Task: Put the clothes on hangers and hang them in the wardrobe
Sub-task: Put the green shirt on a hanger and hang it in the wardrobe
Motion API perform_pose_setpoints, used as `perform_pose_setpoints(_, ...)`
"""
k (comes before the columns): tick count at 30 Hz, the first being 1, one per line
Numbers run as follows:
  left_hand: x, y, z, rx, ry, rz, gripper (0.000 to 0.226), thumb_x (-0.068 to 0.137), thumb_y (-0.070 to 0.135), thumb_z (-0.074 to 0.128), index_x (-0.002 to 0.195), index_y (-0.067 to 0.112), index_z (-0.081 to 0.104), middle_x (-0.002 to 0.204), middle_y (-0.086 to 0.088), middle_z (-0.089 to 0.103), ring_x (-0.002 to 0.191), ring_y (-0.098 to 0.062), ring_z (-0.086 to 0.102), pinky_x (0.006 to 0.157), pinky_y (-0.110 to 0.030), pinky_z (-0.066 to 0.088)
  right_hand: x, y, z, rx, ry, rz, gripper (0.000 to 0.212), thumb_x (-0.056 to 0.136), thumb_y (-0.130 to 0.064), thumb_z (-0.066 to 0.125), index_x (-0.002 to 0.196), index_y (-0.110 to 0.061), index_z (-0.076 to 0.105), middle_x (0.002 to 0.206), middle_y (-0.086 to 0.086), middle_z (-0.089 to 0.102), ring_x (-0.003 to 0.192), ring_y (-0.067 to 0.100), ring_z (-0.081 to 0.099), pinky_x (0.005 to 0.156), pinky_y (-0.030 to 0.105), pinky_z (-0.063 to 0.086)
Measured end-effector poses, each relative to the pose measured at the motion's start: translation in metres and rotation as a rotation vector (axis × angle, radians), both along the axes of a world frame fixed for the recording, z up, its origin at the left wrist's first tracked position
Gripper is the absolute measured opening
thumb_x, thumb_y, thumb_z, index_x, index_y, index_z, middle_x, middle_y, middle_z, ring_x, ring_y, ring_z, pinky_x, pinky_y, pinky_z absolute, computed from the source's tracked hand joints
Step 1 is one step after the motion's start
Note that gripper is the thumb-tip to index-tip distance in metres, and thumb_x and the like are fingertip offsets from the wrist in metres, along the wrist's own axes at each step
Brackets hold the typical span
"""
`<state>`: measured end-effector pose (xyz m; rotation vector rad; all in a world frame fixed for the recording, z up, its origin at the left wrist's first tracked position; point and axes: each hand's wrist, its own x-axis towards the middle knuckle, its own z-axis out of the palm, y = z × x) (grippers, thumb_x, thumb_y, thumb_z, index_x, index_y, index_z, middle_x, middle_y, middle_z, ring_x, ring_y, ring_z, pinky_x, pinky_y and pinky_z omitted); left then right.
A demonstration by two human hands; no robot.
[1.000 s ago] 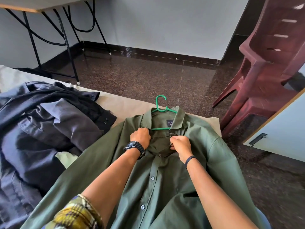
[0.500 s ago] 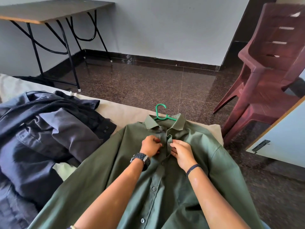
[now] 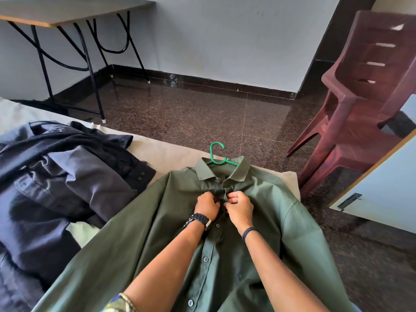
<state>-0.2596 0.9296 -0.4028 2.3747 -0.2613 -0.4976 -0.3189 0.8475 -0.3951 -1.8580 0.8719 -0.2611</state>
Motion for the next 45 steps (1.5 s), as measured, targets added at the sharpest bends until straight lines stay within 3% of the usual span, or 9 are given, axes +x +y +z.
perform_pose_setpoints(4, 0.003, -0.001, 0.004, -0.048, 0.065, 0.005, 0.017, 0.087, 0.018, 0.061, 0.093, 0.002, 0.061, 0.101, -0.014, 0.064, 0.097, -0.029, 0.06, 0.075, -0.028, 0.042, -0.001, -0.001, 0.0, 0.006, 0.0, 0.0, 0.021, 0.077, 0.001, 0.067, 0.091, -0.014, 0.063, 0.08, 0.002, 0.066, 0.078, 0.023, 0.067, 0.082, 0.042, 0.055)
perform_pose_setpoints(8, 0.002, 0.008, 0.0, -0.316, 0.18, 0.09, 0.03, 0.087, 0.011, 0.063, 0.058, 0.015, 0.053, 0.057, -0.001, 0.055, 0.055, -0.016, 0.054, 0.06, -0.026, 0.043, -0.003, -0.001, 0.003, 0.046, -0.053, -0.002, 0.02, 0.078, -0.001, 0.07, 0.091, -0.015, 0.063, 0.083, 0.003, 0.068, 0.08, 0.022, 0.066, 0.081, 0.042, 0.056)
perform_pose_setpoints(11, -0.008, 0.015, 0.003, -0.638, 0.346, 0.235, 0.025, 0.088, -0.001, 0.061, 0.064, 0.006, 0.06, 0.057, -0.004, 0.059, 0.047, -0.008, 0.056, 0.052, -0.019, 0.05, -0.004, 0.001, 0.009, 0.072, -0.113, 0.016, 0.022, 0.079, 0.001, 0.069, 0.097, -0.011, 0.064, 0.086, 0.005, 0.068, 0.077, 0.017, 0.064, 0.078, 0.035, 0.056)
perform_pose_setpoints(15, -0.015, 0.016, 0.01, -0.804, 0.41, 0.353, 0.019, 0.087, -0.006, 0.06, 0.069, 0.002, 0.059, 0.059, -0.007, 0.06, 0.045, -0.006, 0.058, 0.051, -0.017, 0.051, -0.004, 0.005, 0.017, 0.057, -0.153, 0.031, 0.023, 0.08, 0.001, 0.069, 0.096, -0.014, 0.062, 0.083, 0.0, 0.066, 0.075, 0.012, 0.063, 0.073, 0.027, 0.055)
perform_pose_setpoints(22, -0.019, 0.016, 0.012, -0.89, 0.395, 0.319, 0.009, 0.087, -0.004, 0.062, 0.081, 0.001, 0.066, 0.067, -0.007, 0.067, 0.053, -0.008, 0.062, 0.056, -0.019, 0.053, -0.005, -0.001, 0.024, -0.059, -0.121, 0.075, 0.021, 0.08, -0.004, 0.07, 0.097, -0.013, 0.062, 0.083, -0.005, 0.064, 0.078, 0.009, 0.062, 0.072, 0.02, 0.052)
perform_pose_setpoints(26, -0.02, 0.015, 0.017, -0.885, 0.362, 0.316, 0.009, 0.088, -0.004, 0.061, 0.082, 0.001, 0.066, 0.064, -0.005, 0.067, 0.052, -0.008, 0.062, 0.056, -0.019, 0.053, -0.006, 0.001, 0.025, -0.088, -0.122, 0.072, 0.02, 0.079, -0.003, 0.068, 0.094, -0.015, 0.062, 0.079, -0.008, 0.063, 0.078, 0.011, 0.062, 0.075, 0.025, 0.054)
perform_pose_setpoints(30, -0.017, 0.014, 0.016, -0.752, 0.254, 0.28, 0.01, 0.084, 0.001, 0.066, 0.077, 0.008, 0.069, 0.07, -0.011, 0.07, 0.062, -0.018, 0.065, 0.065, -0.03, 0.057, -0.007, 0.003, 0.021, -0.044, -0.154, 0.071, 0.02, 0.079, -0.002, 0.066, 0.09, -0.018, 0.062, 0.077, -0.007, 0.065, 0.075, 0.013, 0.066, 0.074, 0.035, 0.059)
perform_pose_setpoints(34, -0.014, 0.015, 0.014, -0.602, 0.11, 0.261, 0.01, 0.082, 0.008, 0.071, 0.076, 0.016, 0.071, 0.075, -0.007, 0.072, 0.067, -0.016, 0.064, 0.074, -0.033, 0.055, -0.007, 0.004, 0.021, 0.091, -0.236, 0.054, 0.021, 0.083, 0.005, 0.053, 0.086, -0.013, 0.061, 0.083, 0.006, 0.067, 0.077, 0.021, 0.071, 0.066, 0.033, 0.06)
perform_pose_setpoints(45, -0.018, 0.02, 0.016, -0.616, 0.092, 0.052, 0.013, 0.081, 0.011, 0.072, 0.093, 0.011, 0.068, 0.088, -0.007, 0.071, 0.083, -0.015, 0.066, 0.081, -0.03, 0.053, -0.005, -0.005, 0.028, 0.252, -0.208, 0.064, 0.02, 0.084, 0.007, 0.063, 0.098, -0.003, 0.055, 0.076, 0.009, 0.06, 0.072, 0.017, 0.064, 0.056, 0.024, 0.058)
